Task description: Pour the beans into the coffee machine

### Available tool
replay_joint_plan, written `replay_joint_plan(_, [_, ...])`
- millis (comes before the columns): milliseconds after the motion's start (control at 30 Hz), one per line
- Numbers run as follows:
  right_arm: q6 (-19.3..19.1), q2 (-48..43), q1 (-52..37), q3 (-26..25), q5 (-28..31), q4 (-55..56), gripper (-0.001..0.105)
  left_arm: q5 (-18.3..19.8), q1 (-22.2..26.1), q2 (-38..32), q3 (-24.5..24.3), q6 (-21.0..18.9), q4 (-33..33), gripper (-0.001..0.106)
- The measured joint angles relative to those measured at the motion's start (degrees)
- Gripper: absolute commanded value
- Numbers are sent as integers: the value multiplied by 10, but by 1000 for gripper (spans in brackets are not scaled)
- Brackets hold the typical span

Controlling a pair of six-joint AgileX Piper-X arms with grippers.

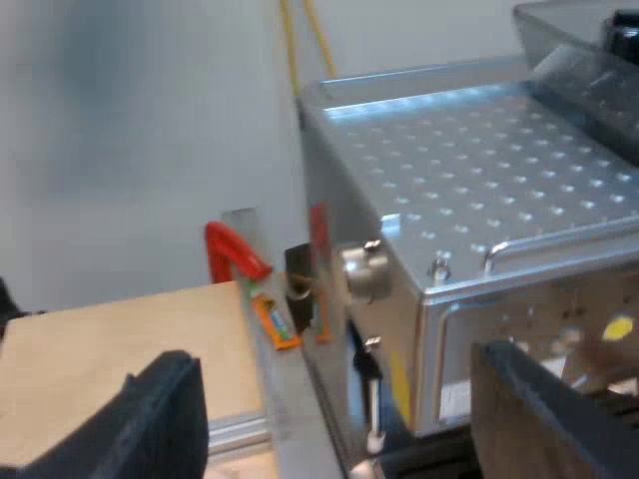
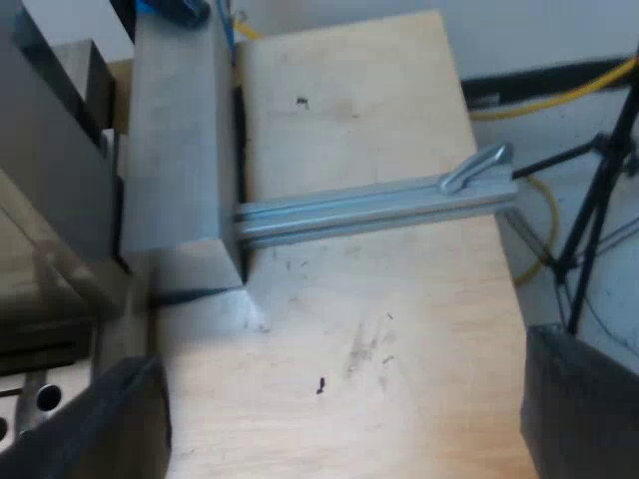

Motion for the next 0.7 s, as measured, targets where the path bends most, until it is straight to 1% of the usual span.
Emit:
replay_joint_plan(33, [-3,-11,0,0,-7,1,72,-8,0,-15,-1,9,18,60])
replay_joint_plan(167, [-3,-29,0,0,-14,0,72,-9,-1,-36,-1,12,56,60])
replay_joint_plan(233, [-4,-51,0,0,-16,0,72,-11,-1,-46,-1,12,60,60])
replay_joint_plan(300, [-4,-95,6,0,-20,3,72,-11,-1,-64,-1,12,60,60])
replay_joint_plan(433, [-6,-152,32,0,-44,22,72,-11,-1,-105,-1,12,66,60])
replay_joint_plan(567, [-6,-185,38,1,-44,34,72,-11,-1,-137,-1,12,83,60])
replay_joint_plan(700, [-2,-226,38,2,-42,65,72,-11,-1,-191,-1,13,104,60])
